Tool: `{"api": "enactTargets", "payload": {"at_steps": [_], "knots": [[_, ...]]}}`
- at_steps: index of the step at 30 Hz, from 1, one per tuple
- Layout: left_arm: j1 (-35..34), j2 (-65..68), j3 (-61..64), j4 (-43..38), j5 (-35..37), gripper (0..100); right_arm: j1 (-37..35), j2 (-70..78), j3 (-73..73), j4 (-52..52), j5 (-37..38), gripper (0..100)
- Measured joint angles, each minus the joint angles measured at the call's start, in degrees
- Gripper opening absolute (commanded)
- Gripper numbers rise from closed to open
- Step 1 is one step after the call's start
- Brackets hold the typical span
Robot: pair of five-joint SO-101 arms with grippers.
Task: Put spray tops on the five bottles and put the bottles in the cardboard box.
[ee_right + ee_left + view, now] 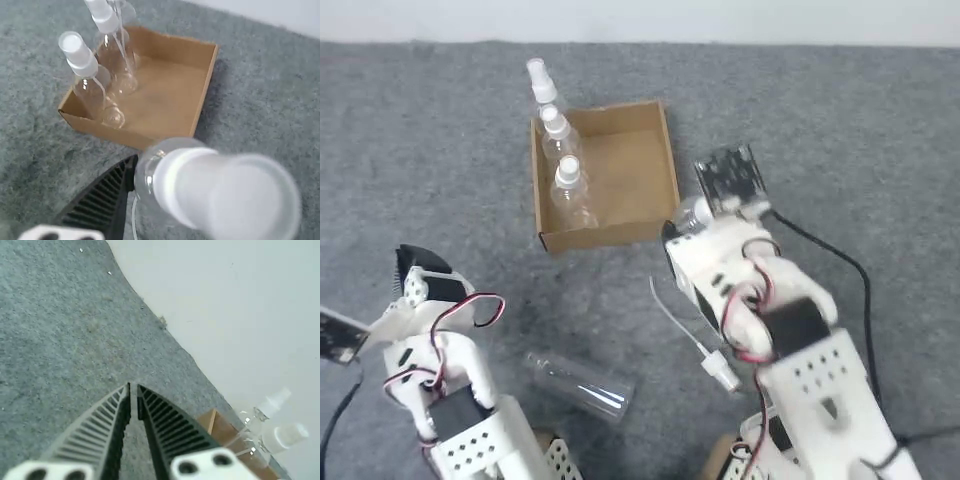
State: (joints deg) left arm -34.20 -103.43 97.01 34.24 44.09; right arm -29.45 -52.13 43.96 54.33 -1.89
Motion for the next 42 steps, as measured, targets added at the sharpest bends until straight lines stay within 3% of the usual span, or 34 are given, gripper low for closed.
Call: {"api": "enactTargets", "payload": {"at_steps": [42], "knots": [[0.0, 0.0, 0.0, 0.0, 0.0, 1, 0.1, 54.8, -47.3, 0.0, 0.0, 17.3]]}}
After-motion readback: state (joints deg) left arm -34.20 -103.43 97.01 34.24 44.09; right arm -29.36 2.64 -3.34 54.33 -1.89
